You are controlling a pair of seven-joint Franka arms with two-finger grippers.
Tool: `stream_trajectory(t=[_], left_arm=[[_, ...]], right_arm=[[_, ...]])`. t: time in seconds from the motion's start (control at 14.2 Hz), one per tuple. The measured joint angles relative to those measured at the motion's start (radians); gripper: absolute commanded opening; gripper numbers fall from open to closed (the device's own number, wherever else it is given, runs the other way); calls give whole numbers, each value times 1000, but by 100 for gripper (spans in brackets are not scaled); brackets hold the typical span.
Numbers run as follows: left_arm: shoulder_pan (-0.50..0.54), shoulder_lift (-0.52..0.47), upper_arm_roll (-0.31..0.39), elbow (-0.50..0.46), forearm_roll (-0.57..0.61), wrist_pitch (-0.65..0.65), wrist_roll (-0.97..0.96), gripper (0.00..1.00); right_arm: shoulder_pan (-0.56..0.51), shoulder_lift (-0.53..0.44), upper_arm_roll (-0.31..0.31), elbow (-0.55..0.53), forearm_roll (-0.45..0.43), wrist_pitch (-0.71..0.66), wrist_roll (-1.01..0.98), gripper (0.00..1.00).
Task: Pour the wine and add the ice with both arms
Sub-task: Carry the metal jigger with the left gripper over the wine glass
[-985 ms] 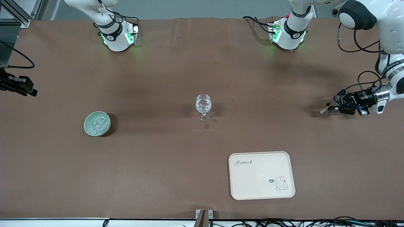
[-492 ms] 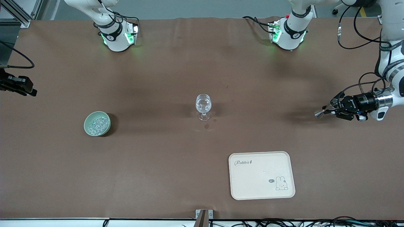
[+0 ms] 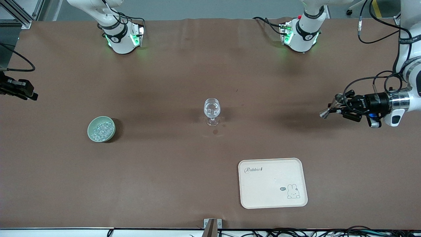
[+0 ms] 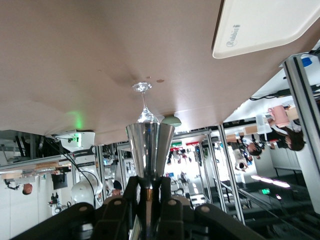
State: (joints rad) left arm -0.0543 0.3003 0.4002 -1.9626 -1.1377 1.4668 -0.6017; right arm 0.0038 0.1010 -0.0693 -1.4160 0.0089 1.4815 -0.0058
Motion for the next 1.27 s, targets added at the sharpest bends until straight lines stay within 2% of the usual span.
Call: stream_trajectory(t=[0.28, 0.42, 0.56, 0.84, 1.27], left_arm=[[-3, -101, -263, -1, 63, 235, -235, 0], [-6, -125, -364, -2, 74, 318, -318, 0], [-7, -130, -433, -3, 75, 375, -360, 0], [-5, -129, -522, -2, 75, 463, -470, 1], [-10, -76, -719, 5, 76, 734, -603, 1]], right_arm=[[0, 0, 0, 0, 0, -1, 0, 1], [0, 0, 0, 0, 0, -1, 0, 1], [0, -6, 0, -7, 0, 2, 0, 1], [0, -39, -3, -44, 0, 25, 0, 1], [0, -44, -3, -58, 0, 50, 0, 1]])
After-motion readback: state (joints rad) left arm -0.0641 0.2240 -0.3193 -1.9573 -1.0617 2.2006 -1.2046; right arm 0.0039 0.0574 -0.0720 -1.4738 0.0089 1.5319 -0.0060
